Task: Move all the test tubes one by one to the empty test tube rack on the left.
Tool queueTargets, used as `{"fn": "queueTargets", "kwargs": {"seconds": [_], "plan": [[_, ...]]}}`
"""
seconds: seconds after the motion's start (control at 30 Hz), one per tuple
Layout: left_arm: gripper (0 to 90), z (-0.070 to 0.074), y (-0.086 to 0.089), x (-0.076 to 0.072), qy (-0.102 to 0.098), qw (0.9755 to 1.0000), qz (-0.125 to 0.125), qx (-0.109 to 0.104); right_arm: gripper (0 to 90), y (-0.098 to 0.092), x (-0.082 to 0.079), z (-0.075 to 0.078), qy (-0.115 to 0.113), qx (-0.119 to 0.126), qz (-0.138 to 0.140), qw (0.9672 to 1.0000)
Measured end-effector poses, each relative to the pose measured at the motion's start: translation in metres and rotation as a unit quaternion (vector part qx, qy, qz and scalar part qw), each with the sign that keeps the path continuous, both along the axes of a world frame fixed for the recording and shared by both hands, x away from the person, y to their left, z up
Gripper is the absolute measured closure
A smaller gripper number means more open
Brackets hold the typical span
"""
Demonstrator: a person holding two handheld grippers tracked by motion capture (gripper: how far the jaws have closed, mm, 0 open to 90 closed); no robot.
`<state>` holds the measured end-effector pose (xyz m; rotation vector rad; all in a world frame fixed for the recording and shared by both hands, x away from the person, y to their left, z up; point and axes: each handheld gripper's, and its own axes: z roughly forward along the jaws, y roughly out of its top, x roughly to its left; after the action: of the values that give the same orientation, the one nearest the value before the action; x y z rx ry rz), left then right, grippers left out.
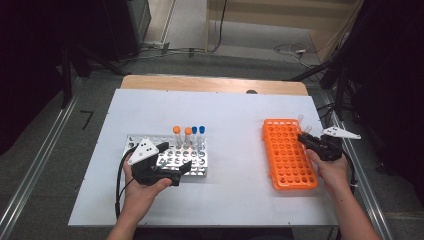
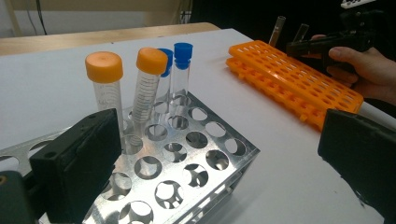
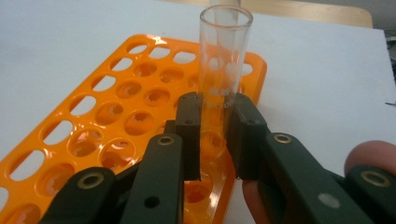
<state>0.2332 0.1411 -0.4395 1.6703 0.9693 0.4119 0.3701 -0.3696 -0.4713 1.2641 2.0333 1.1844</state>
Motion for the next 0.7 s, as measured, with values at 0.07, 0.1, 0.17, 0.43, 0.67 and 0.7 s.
{"fn": "queueTargets", "kwargs": {"seconds": [0.07,0.1,0.17,0.43,0.67,0.7], "plan": [[0.3,0.000,0.000,0.000,0.000,1.0000,0.001,0.002,73.9,-0.002,-0.001,0.003,-0.006,0.009,-0.002,0.9999],[0.3,0.000,-0.001,0.000,0.000,1.0000,0.000,0.003,73.9,-0.002,-0.003,0.005,-0.010,0.012,-0.002,0.9999],[0.3,0.000,-0.001,0.000,0.000,1.0000,-0.002,0.002,74.0,-0.003,-0.006,0.009,-0.017,0.014,-0.002,0.9998],[0.7,0.000,-0.004,0.000,-0.001,1.0000,-0.008,0.004,74.0,-0.003,-0.018,0.026,-0.035,0.020,-0.001,0.9992],[0.7,0.000,-0.004,0.000,-0.001,1.0000,-0.009,0.003,74.0,0.001,-0.031,0.035,-0.042,0.025,0.007,0.9988],[0.7,0.000,-0.005,0.000,-0.001,1.0000,-0.009,0.003,74.1,0.002,-0.033,0.036,-0.043,0.026,0.010,0.9987]]}}
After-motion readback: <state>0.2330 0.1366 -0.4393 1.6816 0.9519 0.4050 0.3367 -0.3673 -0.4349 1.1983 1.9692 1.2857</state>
